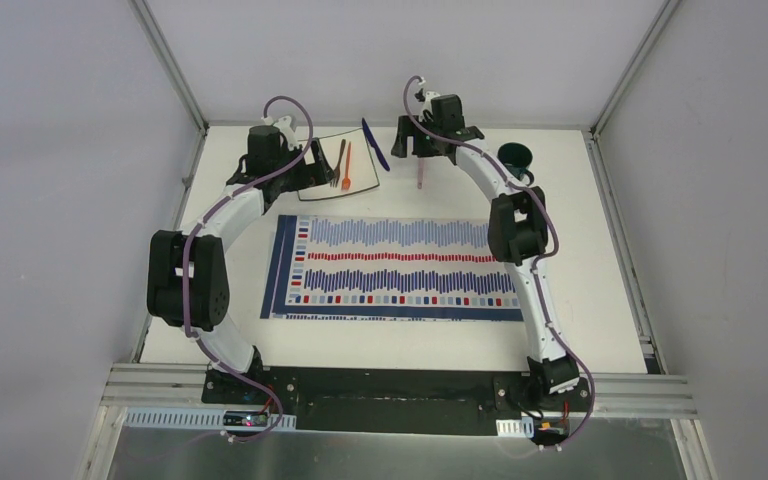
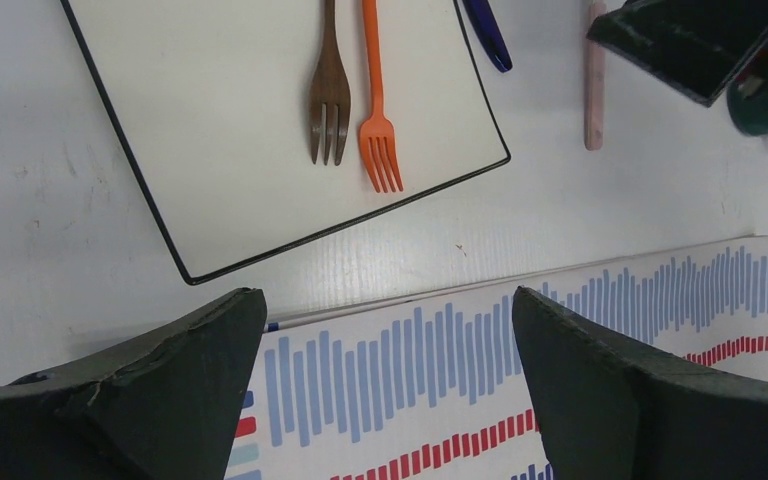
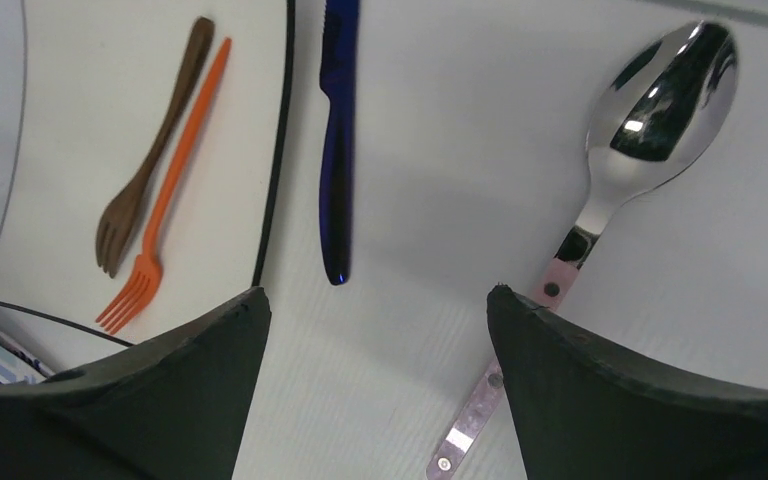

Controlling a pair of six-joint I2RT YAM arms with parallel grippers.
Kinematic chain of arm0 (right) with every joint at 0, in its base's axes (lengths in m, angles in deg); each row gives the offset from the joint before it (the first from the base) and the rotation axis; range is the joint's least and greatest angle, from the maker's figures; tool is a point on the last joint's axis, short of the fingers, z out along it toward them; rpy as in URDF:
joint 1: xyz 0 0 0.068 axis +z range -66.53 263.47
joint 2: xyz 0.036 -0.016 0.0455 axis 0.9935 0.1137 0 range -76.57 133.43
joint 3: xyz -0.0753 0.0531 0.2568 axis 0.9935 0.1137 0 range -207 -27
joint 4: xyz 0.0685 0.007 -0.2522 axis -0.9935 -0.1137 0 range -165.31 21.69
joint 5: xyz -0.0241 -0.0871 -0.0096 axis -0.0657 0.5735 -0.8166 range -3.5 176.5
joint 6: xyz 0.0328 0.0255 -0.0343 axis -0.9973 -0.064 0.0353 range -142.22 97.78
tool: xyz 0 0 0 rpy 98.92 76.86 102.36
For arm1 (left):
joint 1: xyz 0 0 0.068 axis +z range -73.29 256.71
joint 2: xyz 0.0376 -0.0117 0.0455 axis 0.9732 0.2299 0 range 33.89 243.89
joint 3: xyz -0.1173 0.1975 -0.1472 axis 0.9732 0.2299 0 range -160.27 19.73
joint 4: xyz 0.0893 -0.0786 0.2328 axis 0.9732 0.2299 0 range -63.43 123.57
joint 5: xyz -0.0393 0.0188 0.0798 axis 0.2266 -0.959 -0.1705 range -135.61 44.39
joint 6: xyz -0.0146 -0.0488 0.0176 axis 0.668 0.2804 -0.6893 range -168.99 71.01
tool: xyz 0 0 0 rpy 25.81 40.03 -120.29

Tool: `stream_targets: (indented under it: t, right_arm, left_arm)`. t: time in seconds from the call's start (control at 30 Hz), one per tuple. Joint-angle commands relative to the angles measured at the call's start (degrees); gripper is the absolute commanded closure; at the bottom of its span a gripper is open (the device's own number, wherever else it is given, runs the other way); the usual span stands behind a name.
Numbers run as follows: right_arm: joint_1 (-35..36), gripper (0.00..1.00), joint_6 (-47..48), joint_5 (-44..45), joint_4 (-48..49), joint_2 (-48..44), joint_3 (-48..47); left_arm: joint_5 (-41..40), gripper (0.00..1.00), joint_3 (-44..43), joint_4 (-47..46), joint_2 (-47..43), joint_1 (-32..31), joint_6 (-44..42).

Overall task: Set the dinner table for one person
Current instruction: Pick up the plate at the center of the board.

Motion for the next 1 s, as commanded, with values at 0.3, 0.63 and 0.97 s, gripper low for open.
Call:
stream_targets:
  t: [0.3,0.63,0.97]
  right_arm:
    - [1.0,0.19,-1.0,-5.7,-0.2,2.1,2.7]
    - [2.2,0.22,1.3,-8.2,-4.3,6.3,-1.4]
    - [2.6,0.22,1.6,-7.0,-3.6,7.0,0.2]
  left_arm:
    - [2.0,0.01,0.4,-2.9,0.3,0.6,-0.2]
    - [2.7,0.01,0.9,-4.3,0.7,0.6,0.2]
    - [3.0,0.01,1.1,-4.2,0.9,0.6,0.3]
